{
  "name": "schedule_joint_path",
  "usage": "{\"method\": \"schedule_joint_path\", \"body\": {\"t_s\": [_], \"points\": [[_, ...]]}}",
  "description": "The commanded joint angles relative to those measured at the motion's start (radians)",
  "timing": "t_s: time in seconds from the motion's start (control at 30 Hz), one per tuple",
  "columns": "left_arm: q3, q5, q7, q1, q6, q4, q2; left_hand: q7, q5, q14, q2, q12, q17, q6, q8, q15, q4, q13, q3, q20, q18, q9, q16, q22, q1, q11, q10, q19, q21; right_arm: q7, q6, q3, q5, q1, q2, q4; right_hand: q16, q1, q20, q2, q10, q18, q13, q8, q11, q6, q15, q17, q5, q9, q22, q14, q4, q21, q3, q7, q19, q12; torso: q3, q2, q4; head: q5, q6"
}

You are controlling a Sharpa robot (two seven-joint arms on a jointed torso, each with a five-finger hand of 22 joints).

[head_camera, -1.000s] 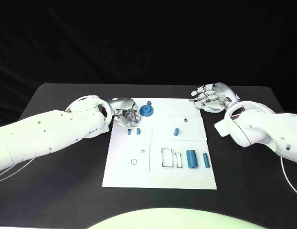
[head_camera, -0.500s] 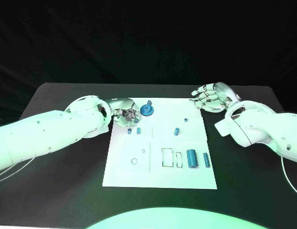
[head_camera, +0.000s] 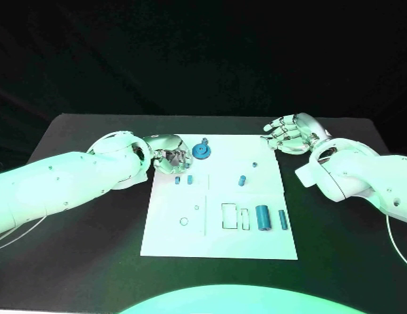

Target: Assemble the parts on the task board

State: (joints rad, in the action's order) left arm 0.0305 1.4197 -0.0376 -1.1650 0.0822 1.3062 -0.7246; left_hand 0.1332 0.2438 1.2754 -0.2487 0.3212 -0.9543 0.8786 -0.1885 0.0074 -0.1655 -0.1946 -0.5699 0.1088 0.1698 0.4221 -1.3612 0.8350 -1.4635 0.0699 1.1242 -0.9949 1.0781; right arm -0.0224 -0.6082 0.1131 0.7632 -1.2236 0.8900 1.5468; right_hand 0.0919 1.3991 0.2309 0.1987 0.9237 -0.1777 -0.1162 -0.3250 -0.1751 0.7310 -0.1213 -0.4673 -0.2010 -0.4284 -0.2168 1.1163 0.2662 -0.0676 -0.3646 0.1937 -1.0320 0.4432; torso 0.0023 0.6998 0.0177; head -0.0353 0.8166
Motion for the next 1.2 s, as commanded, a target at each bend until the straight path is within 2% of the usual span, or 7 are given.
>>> {"method": "schedule_joint_path", "body": {"t_s": [0.03,0.2,0.57,0.67,0.83,1.1,1.2], "points": [[0.000,-0.002,0.010,0.002,-0.011,-0.006,-0.007,-0.003,-0.001,-0.008,-0.011,-0.010,0.003,-0.026,0.018,0.001,-0.001,-0.003,-0.002,0.003,-0.001,-0.008,0.004,-0.005,0.009,0.001,0.005,0.008,-0.010,-0.006,0.016,0.000,0.007,0.000,0.002,-0.002,-0.004,0.006,0.000,0.004,-0.006,-0.005,0.002,-0.006,0.001,-0.007,0.000,0.002,0.002,0.002,0.002,-0.006,-0.005,0.000,-0.001,0.049,0.006,0.006,-0.0009,-0.001,0.0002,0.000,-0.003],[-0.006,-0.003,0.010,0.001,-0.010,-0.011,-0.016,-0.026,-0.001,-0.018,-0.019,-0.028,0.015,-0.093,0.061,0.008,-0.013,-0.010,0.023,0.009,0.001,-0.031,0.005,-0.017,0.017,0.008,-0.009,0.016,-0.024,-0.012,0.018,0.000,0.013,0.000,0.003,-0.003,-0.004,0.006,0.000,0.004,-0.006,-0.005,0.002,-0.006,0.001,-0.007,0.000,0.002,0.002,0.002,0.002,-0.006,-0.005,0.000,-0.001,0.049,0.006,0.006,-0.0002,-0.001,0.0012,0.000,-0.003],[-0.024,-0.043,-0.016,-0.001,0.009,0.000,-0.040,-0.030,-0.001,-0.005,-0.018,-0.011,-0.009,-0.079,0.056,0.007,-0.023,-0.031,0.058,0.011,-0.002,-0.037,-0.011,-0.003,0.013,0.005,-0.006,0.000,-0.017,-0.016,0.017,0.000,0.017,0.000,0.004,-0.004,-0.004,0.006,0.000,0.005,-0.006,-0.005,0.003,-0.007,0.001,-0.007,0.000,0.003,0.002,0.002,0.003,-0.006,-0.006,0.000,-0.001,0.049,0.006,0.006,-0.0005,0.000,0.0006,-0.002,-0.005],[-0.025,-0.062,-0.044,-0.001,0.032,0.009,-0.045,-0.017,0.000,0.022,-0.012,0.159,-0.059,-0.013,0.017,-0.009,-0.027,-0.145,0.075,-0.001,-0.009,-0.036,-0.044,0.031,-0.002,-0.008,-0.067,-0.028,0.007,-0.016,0.016,0.000,0.017,0.000,0.004,-0.004,-0.004,0.006,0.000,0.005,-0.006,-0.005,0.003,-0.007,0.001,-0.007,0.000,0.003,0.002,0.002,0.003,-0.006,-0.006,0.000,-0.001,0.049,0.006,0.006,-0.0006,0.000,0.0006,-0.003,-0.006],[-0.027,-0.085,-0.089,-0.001,0.057,0.025,-0.050,-0.014,-0.001,0.060,-0.016,0.336,-0.139,0.061,-0.022,-0.017,-0.034,-0.248,0.060,-0.008,-0.017,-0.020,-0.082,0.077,-0.002,-0.024,-0.124,-0.057,0.039,-0.015,0.016,0.000,0.017,0.000,0.003,-0.006,-0.004,0.006,0.000,0.006,-0.006,-0.005,0.004,-0.007,0.001,-0.007,0.000,0.003,0.002,0.002,0.004,-0.005,-0.006,0.000,-0.001,0.049,0.006,0.007,-0.0008,0.000,0.0002,-0.004,-0.006],[-0.028,-0.100,-0.124,-0.001,0.063,0.050,-0.062,-0.032,-0.005,0.127,-0.022,0.645,-0.271,0.117,-0.041,-0.036,-0.048,-0.429,0.080,-0.022,-0.031,0.003,-0.130,0.150,0.015,-0.047,-0.179,-0.114,0.091,-0.013,0.016,0.000,0.017,0.001,0.002,-0.008,-0.004,0.006,0.000,0.006,-0.006,-0.005,0.004,-0.007,0.001,-0.007,0.000,0.003,0.002,0.002,0.004,-0.005,-0.006,0.000,-0.001,0.049,0.006,0.007,-0.0002,0.000,0.0011,-0.003,-0.004],[-0.028,-0.102,-0.129,-0.001,0.063,0.057,-0.065,-0.033,-0.004,0.139,-0.023,0.711,-0.296,0.110,-0.033,-0.037,-0.052,-0.475,0.085,-0.025,-0.034,0.004,-0.137,0.164,0.014,-0.048,-0.188,-0.124,0.100,-0.013,0.016,0.000,0.017,0.001,0.001,-0.009,-0.004,0.006,0.000,0.006,-0.006,-0.005,0.004,-0.007,0.001,-0.007,0.000,0.003,0.002,0.002,0.004,-0.005,-0.006,0.000,-0.001,0.049,0.006,0.007,-0.0006,0.001,0.0013,-0.002,-0.004]]}}
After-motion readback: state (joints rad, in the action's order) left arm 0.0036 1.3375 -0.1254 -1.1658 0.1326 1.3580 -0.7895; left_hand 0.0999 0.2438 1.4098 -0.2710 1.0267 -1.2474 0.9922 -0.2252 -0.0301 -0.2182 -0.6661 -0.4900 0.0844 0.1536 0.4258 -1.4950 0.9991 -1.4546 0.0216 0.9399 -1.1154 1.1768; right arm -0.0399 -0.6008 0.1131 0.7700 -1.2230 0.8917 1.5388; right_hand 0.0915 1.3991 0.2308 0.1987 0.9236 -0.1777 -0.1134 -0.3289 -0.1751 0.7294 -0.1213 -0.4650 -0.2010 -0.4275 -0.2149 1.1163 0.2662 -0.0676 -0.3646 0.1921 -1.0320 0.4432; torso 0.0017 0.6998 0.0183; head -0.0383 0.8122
